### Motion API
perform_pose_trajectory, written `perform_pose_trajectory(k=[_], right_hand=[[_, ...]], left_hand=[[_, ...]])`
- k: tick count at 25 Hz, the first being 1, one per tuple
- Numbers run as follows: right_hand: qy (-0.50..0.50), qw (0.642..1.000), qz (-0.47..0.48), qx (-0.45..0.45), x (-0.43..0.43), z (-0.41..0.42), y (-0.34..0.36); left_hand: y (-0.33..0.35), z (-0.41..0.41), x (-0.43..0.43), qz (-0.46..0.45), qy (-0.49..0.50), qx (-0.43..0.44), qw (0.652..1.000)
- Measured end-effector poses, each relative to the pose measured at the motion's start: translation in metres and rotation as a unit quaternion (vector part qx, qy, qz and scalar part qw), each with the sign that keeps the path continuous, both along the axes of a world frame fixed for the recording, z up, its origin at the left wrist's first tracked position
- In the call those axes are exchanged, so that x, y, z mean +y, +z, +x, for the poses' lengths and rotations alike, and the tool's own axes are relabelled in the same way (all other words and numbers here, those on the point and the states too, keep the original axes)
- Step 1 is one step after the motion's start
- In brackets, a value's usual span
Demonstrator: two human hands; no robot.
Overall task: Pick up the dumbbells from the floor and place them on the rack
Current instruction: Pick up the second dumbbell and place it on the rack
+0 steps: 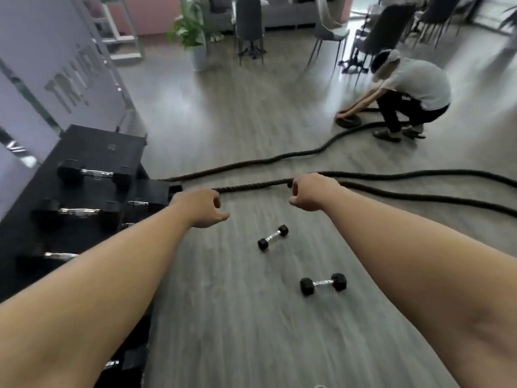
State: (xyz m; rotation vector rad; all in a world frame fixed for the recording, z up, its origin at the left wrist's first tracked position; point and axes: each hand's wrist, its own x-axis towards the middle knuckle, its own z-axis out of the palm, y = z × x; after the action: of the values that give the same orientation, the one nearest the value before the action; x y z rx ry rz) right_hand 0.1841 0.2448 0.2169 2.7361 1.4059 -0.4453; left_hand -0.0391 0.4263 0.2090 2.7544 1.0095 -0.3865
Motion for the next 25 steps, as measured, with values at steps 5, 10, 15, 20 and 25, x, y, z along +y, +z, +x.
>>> perform_pose_trajectory(k=[5, 10, 15, 20, 25], right_hand=[[-0.048, 0.998, -0.038, 0.020, -0.094, 0.089, -0.060], [-0.077, 0.993, -0.064, 0.057, -0.136, 0.133, -0.123], [-0.146, 0.977, -0.082, 0.135, -0.145, 0.162, -0.189], [-0.176, 0.958, -0.149, 0.169, -0.135, 0.195, -0.248], [-0.201, 0.951, -0.138, 0.189, -0.107, 0.253, -0.325]], left_hand=[[-0.054, 0.114, -0.092, -0.035, -0.028, 0.020, 0.999], [-0.097, 0.176, -0.122, -0.067, -0.027, 0.044, 0.996], [-0.165, 0.219, -0.119, -0.109, -0.026, 0.069, 0.991], [-0.230, 0.265, -0.104, -0.166, -0.037, 0.122, 0.978], [-0.307, 0.312, -0.081, -0.213, 0.023, 0.124, 0.969]])
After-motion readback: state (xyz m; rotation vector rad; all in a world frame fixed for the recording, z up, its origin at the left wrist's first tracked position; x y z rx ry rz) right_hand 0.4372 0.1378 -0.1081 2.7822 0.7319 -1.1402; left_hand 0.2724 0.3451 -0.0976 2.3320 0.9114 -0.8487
